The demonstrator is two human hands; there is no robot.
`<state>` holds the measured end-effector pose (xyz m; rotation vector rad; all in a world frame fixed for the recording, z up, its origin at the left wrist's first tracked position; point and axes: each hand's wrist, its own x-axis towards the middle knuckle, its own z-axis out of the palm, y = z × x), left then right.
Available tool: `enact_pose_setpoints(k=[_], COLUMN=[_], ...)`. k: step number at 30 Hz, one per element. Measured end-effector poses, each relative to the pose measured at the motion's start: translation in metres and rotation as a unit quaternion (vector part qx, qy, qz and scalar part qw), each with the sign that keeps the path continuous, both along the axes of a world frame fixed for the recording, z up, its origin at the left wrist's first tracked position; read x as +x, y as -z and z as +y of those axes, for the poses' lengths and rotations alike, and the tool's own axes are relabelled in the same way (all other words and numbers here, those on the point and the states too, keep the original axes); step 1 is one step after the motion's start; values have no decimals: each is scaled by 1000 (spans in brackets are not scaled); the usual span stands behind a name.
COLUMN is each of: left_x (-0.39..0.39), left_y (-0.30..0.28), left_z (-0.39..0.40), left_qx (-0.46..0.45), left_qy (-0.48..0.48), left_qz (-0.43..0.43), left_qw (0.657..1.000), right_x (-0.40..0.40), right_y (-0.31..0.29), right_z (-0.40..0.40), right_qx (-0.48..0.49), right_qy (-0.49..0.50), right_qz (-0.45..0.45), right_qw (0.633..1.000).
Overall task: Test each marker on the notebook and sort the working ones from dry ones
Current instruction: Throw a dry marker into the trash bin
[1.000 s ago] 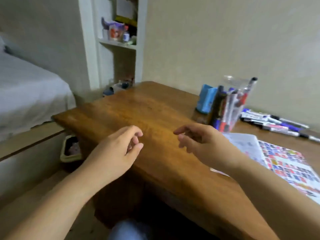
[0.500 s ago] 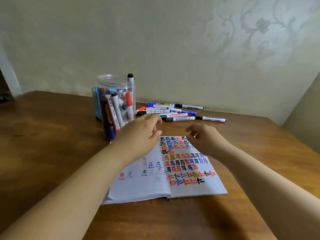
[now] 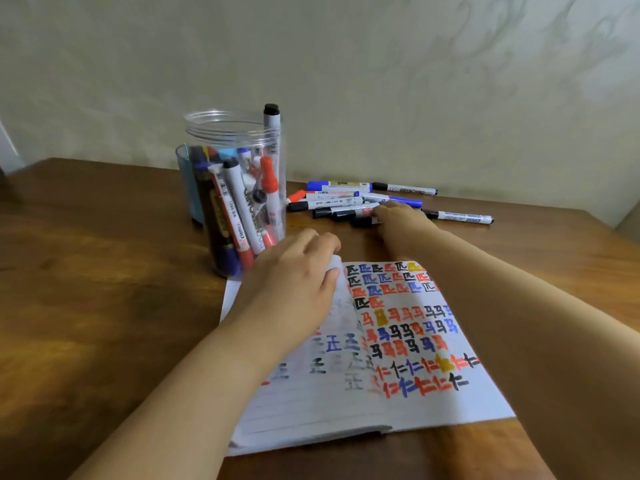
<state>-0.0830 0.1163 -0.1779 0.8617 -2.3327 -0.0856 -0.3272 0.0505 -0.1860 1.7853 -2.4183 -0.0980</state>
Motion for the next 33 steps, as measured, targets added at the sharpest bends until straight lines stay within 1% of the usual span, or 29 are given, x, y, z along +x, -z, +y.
enact_pose_setpoints(k=[2,4,6,8,10,13,15,16,19,23,25,28,33], left_x=[1,1,0,-1,-1,-5,-11,-14,-23,-24,-24,-25,-24], left_y=[0,1,1,0,0,-4,-3,-1,3,7,8,9,8], left_z=[-1,-2,-1,2,5,15,25,29,39,46,47,45,43], left_qx=[9,18,17,23,17,4,40,62,97,144,146,153,206], left_qy=[-1,1,5,4,7,38,66,82,124,152,165,169,206], left_qz=[1,-1,-4,-8,-6,11,-3,-24,-79,-115,-116,-104,-93], left_qw=[1000,1000,1000,1000,1000,999,997,994,984,971,969,968,952], right_x=[0,5,10,18,31,54,63,67,69,71,77,81,79], right_y=[1,-2,-9,-17,-25,-33,-31,-28,-16,1,6,10,9], right_z=[-2,4,16,36,66,118,150,164,192,204,204,203,210], right_qx=[0,10,3,-43,-92,-108,-109,-117,-139,-151,-149,-132,-122], right_qy=[-11,-20,-36,-78,-123,-186,-207,-215,-223,-198,-195,-189,-194], right_qz=[36,50,37,16,-27,-78,-67,-53,-5,-10,-14,-52,-75], right_qw=[999,999,999,996,988,973,970,968,965,968,969,972,971])
